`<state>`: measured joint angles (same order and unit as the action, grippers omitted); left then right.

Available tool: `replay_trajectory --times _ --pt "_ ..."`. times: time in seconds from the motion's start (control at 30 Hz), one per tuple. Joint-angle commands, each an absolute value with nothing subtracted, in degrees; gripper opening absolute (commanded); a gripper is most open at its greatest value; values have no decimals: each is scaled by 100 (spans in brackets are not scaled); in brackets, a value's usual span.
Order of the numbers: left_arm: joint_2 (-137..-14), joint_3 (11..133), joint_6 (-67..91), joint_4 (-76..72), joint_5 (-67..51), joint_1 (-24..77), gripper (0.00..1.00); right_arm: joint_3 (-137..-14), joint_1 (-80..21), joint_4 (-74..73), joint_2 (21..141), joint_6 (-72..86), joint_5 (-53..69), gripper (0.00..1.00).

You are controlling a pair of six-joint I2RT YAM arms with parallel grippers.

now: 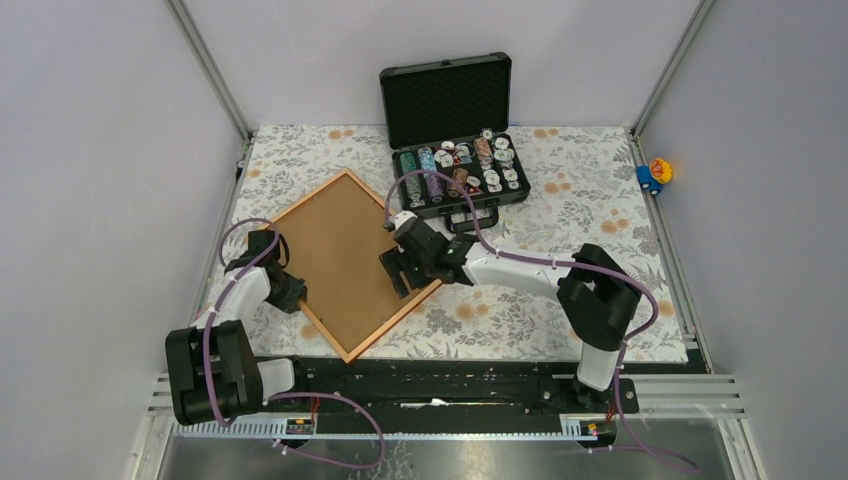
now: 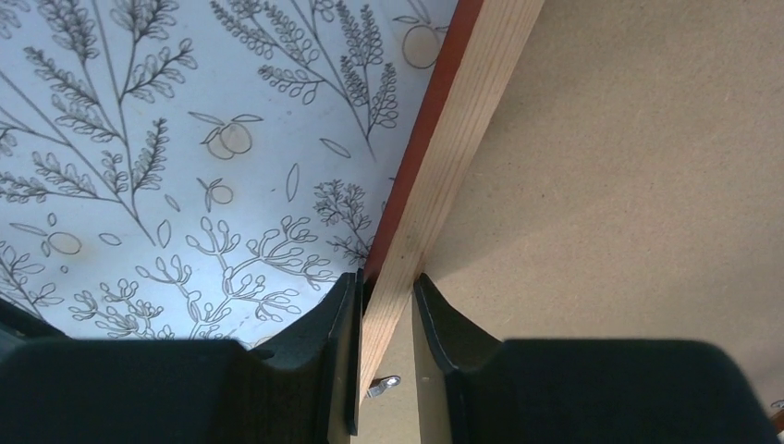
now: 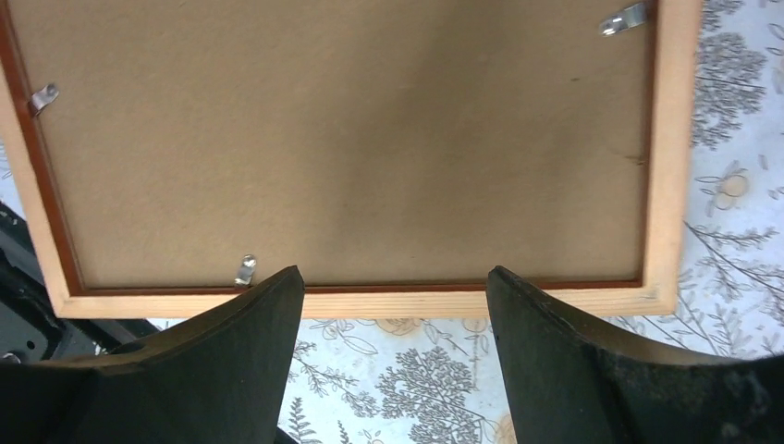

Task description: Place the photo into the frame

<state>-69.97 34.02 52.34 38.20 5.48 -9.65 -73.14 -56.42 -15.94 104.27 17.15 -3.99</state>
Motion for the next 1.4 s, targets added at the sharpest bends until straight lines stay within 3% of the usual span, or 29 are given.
replay_trajectory --times 0.0,0.03,0.2,0.27,0.37,0.5,0.6,0.7,1.1,1.37 --pt "-7555 3262 5262 3236 484 -1070 6 -6934 -5842 -1026 10120 1566 -308 80" --pt "-7611 3276 5216 3224 446 -1094 0 -6746 -5866 -784 10007 1500 -213 81" --pt "-7609 3692 4809 3550 383 -1138 0 -5996 -5986 250 9617 929 204 82" --pt "-7466 3911 4654 3773 408 -1136 0 -5567 -6249 863 9416 349 345 90" --pt "-7223 4230 4530 4141 427 -1134 0 -4571 -6702 2498 9047 -768 338 94" --pt "-6871 4441 4521 4360 337 -1133 0 -4197 -6784 3499 9110 -1382 785 99" --pt "-6749 4493 4517 4468 237 -1135 0 -3366 -7029 5135 9166 -2592 1097 100" --pt "-6676 4607 4509 4593 91 -1131 0 -3138 -7285 5514 9329 -3634 1327 100" --pt "-6507 5183 4313 4925 168 -1134 0 -3359 -8034 7463 10836 -5804 -561 100" --pt "-6503 5295 4298 4981 115 -1134 0 -3850 -8129 8956 11852 -6413 -1578 98"
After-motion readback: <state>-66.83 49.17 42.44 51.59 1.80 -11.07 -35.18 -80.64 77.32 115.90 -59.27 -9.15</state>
